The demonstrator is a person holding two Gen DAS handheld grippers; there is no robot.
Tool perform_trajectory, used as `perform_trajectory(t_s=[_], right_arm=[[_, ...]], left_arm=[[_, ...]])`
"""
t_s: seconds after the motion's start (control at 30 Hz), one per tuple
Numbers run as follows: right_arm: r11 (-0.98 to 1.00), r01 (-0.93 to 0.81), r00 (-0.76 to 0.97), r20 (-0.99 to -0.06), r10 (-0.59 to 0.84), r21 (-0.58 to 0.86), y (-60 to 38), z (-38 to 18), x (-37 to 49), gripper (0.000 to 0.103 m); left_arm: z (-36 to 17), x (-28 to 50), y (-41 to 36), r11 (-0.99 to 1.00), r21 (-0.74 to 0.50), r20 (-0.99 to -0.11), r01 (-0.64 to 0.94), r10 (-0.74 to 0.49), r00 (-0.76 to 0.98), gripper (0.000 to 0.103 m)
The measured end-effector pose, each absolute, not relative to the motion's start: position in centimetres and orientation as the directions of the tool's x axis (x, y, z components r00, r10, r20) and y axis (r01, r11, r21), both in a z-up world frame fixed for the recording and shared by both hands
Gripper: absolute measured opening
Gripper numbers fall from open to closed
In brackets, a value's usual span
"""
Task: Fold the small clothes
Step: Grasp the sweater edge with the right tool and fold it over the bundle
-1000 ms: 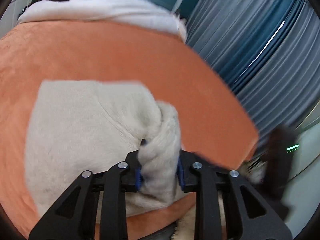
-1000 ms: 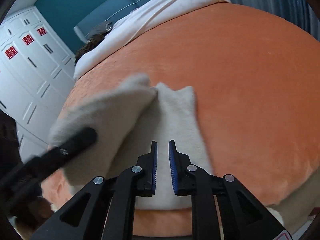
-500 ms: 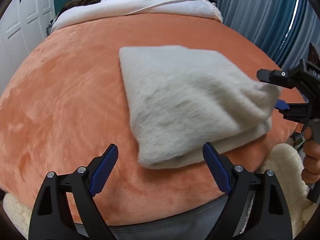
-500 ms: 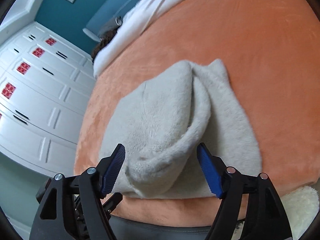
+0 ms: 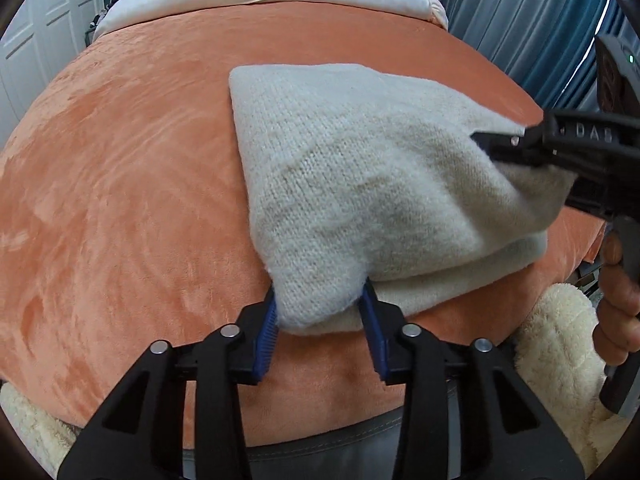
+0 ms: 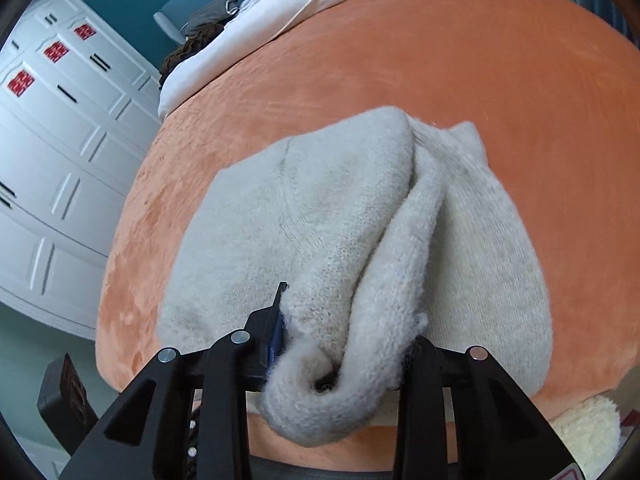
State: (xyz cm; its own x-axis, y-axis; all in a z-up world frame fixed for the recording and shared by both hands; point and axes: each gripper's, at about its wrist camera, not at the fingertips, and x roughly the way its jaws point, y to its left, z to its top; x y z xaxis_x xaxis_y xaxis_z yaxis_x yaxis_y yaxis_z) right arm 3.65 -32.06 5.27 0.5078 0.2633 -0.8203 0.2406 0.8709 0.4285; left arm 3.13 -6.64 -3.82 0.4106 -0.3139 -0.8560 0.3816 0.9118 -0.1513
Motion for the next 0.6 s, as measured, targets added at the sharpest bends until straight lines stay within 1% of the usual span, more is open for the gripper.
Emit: perform_trajectory(t_s=[0.07,0.13,0.27,0.3,0.37,0.4,0.47,0.6], right_arm=[[0.885,0.230,0.510,-0.824,0.245,0.405,-32.0,5.7,3.9,0.028],[0.887,0.232,0.510,-0.826,0.238,0.399,-32.0,6.1,4.0,0.026],[0.888,0.234,0.508,-0.829,0.235,0.396,-32.0,6.8,3.9,0.025],[0.891,0.227,0.512,-0.826,0.233,0.393,-31.7,7.2,4.0,0.025],[0.901,0.200,0.521,-0.821,0.234,0.384,-30.7,8.4,4.3,0.025],[0.906,0.177,0.529,-0.814,0.241,0.384,-29.5,9.4,4.7,0.024],[0.904,0.125,0.534,-0.796,0.286,0.408,-27.1,10.9,5.4,0.024],[0.881,-0.075,0.498,-0.748,0.438,0.466,-17.9,13.6,7.3,0.023]], left_arm=[[-3.6,2.8,-6.7,0.917,-0.131,-0.858,0.376,-0.295,0.420,0.050],[-3.2,2.3,-6.9,0.920,-0.115,-0.856,0.375,-0.283,0.432,0.052],[-2.6,1.7,-6.4,0.925,-0.102,-0.858,0.367,-0.268,0.438,0.058],[-2.4,1.6,-5.9,0.926,-0.105,-0.856,0.363,-0.270,0.441,0.060],[-2.1,1.3,-4.6,0.936,-0.103,-0.858,0.336,-0.255,0.447,0.067],[-2.0,1.2,-3.7,0.943,-0.106,-0.860,0.317,-0.247,0.447,0.067],[-1.7,1.1,-1.2,0.959,-0.125,-0.863,0.253,-0.231,0.449,0.067],[-0.4,0.4,6.4,0.973,-0.220,-0.838,0.062,-0.221,0.499,0.068]])
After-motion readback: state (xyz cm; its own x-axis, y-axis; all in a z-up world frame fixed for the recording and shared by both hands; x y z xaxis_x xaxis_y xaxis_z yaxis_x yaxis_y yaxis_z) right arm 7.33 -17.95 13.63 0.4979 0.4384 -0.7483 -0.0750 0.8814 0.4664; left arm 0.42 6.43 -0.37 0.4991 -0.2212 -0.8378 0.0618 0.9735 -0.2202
